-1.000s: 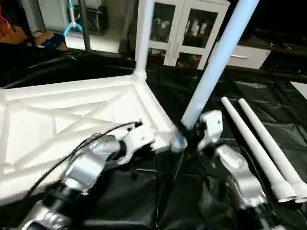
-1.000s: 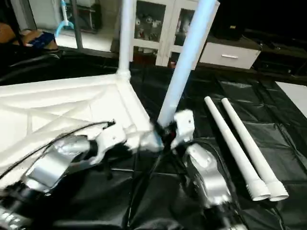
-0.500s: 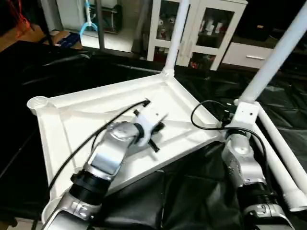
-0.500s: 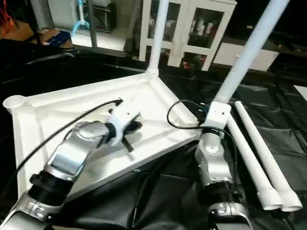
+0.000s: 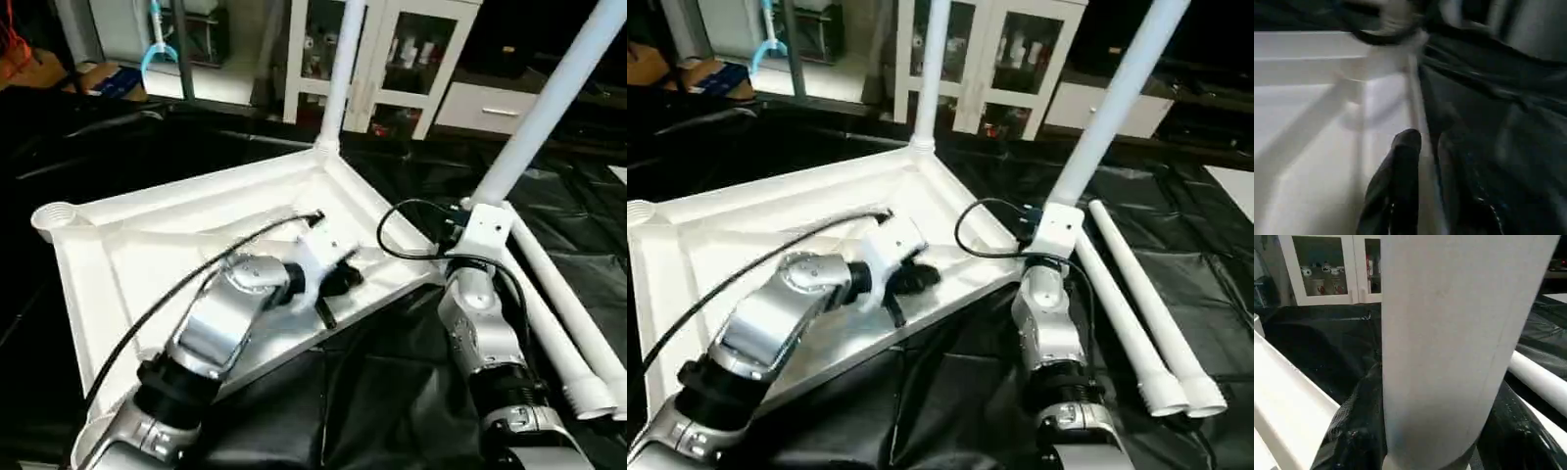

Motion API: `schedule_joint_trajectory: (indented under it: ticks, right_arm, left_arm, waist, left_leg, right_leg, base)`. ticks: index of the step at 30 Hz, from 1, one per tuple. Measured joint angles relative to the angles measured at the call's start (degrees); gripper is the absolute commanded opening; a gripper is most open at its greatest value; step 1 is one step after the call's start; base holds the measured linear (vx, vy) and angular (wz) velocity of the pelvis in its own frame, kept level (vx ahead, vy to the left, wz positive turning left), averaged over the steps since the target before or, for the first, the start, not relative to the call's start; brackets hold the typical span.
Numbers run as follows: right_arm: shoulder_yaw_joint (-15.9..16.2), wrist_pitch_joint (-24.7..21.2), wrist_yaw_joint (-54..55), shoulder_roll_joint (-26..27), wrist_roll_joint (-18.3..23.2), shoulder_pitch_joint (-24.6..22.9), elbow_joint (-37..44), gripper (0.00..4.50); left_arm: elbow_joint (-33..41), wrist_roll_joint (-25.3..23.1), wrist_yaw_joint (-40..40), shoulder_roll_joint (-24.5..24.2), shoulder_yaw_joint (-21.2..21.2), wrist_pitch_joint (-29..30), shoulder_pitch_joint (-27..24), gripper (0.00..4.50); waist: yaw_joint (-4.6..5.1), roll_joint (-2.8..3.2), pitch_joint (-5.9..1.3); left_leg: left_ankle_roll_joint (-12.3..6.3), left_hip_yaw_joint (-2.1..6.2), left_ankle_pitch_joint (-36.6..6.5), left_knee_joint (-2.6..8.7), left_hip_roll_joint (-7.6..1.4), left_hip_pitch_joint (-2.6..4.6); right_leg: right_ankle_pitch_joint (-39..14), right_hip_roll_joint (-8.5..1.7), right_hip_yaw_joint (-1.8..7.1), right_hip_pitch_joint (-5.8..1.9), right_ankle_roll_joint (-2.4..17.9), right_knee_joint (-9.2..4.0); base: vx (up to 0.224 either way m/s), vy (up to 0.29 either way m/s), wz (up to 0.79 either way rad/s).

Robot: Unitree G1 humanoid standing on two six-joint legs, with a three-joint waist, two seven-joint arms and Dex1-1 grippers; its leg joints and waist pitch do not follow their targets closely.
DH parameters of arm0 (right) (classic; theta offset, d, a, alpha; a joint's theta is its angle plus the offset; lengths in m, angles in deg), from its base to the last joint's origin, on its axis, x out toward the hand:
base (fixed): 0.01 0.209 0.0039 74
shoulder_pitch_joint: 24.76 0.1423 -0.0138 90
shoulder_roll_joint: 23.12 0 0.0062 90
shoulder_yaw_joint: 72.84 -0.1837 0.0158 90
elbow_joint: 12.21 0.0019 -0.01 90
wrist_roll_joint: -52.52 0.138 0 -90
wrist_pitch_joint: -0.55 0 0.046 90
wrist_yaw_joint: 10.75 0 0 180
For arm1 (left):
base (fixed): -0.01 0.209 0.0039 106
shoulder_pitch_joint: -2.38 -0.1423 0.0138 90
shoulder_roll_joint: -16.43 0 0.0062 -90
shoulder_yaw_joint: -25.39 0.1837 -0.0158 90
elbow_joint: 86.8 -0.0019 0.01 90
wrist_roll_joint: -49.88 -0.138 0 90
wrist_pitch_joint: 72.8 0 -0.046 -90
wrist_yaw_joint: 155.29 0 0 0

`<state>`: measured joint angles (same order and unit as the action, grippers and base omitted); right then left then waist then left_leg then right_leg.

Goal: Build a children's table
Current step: Insert table leg to table base

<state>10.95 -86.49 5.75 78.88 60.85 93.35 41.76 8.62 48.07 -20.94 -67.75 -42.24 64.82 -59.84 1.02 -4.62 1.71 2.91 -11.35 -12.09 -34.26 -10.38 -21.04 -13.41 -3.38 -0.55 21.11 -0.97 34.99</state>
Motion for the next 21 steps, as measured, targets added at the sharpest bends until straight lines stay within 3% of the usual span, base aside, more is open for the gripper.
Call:
schedule_joint_trajectory:
  ticks: [5, 21]
  right_arm:
    - [-0.1, 0.0, -0.2, 0.4, 0.0, 0.2, -0.1, 1.86]
    - [-0.7, 0.0, -0.9, 1.1, -0.5, 0.2, 0.0, 1.86]
  left_arm:
    - [-1.2, -2.0, 0.5, -0.3, 3.8, -0.6, -0.4, 1.45]
    - [-8.0, -4.6, 3.5, -1.0, 7.3, -3.2, -0.5, 2.77]
  waist:
    - [0.19, -0.02, -0.01]
    - [0.26, -0.03, -0.02]
  left_leg:
    - [0.00, 0.01, 0.0, 0.01, -0.01, -0.01]
    - [0.00, -0.01, 0.0, 0.00, -0.03, 0.00]
  right_leg:
    - [0.0, 0.01, -0.01, 0.03, 0.0, 0.00]
    - [0.0, 0.02, 0.00, 0.03, 0.0, 0.00]
  base:
    - [0.000, 0.000, 0.00]
    - [0.000, 0.000, 0.00]
